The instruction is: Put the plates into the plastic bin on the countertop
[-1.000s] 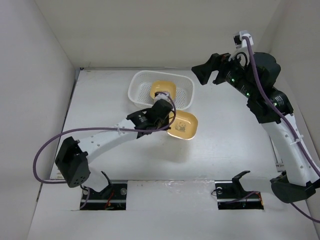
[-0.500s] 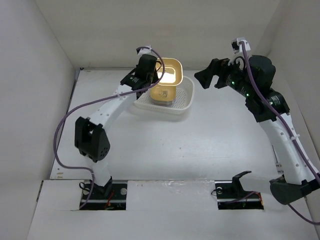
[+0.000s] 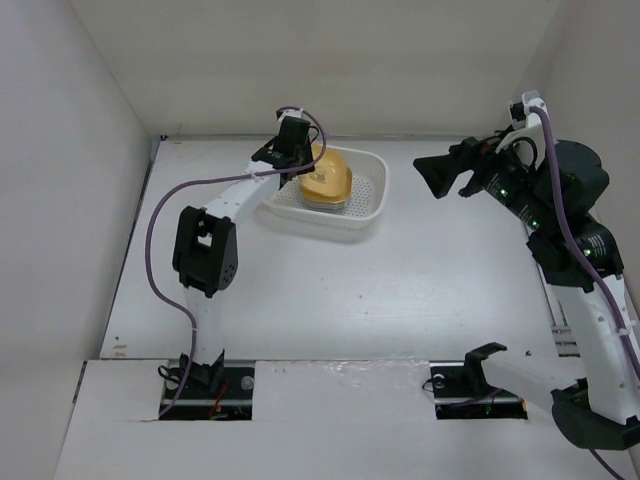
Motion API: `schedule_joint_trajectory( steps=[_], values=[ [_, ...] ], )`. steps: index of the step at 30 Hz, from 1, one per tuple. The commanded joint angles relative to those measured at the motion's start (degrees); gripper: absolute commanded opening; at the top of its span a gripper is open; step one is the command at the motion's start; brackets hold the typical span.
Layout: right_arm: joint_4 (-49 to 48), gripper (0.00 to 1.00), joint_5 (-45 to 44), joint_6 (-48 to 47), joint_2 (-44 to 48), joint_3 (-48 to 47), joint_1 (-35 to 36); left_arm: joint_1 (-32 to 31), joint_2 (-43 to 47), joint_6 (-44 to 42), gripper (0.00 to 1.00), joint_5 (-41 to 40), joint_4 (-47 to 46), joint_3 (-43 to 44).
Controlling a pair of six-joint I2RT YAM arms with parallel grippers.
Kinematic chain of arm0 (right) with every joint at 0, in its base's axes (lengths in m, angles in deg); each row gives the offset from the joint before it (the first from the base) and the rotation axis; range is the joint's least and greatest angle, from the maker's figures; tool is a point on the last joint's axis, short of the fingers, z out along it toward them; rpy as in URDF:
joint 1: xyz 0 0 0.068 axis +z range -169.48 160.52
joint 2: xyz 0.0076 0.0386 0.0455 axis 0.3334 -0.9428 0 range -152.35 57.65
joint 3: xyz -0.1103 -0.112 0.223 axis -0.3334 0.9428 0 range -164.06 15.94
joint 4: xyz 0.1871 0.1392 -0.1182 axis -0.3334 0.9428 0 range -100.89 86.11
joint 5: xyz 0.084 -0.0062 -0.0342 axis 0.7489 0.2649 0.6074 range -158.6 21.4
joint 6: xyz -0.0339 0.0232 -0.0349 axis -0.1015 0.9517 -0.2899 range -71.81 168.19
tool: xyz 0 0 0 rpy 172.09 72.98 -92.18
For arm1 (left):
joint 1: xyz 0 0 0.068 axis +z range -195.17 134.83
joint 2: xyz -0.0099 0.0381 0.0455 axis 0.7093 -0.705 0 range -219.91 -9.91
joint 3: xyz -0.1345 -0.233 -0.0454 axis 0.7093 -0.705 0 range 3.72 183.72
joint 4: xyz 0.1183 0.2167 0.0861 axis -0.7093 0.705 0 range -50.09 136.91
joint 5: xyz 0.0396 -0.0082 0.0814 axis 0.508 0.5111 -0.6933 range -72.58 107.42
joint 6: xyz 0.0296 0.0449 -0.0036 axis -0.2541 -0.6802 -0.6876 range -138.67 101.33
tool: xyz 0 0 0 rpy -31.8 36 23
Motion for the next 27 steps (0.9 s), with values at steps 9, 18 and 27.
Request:
schedule_joint_trajectory(
  steps=[9,18,27],
  values=[
    [0.52,1.00,0.19,-0.20,-1.75,-0.77,-0.21,-0.34,10.28,3.15,0.82,7.92,-7.27,-5.44],
    [9.04,1.00,-13.50,-0.82,-1.05,0.37,3.04,-2.98,28.52,7.72,1.00,-7.88,8.89,-6.92],
    [17.39,1.00,-19.65,2.52,11.87,9.34,6.64,-2.98,60.80,7.90,1.00,-15.37,16.20,-28.19]
  ],
)
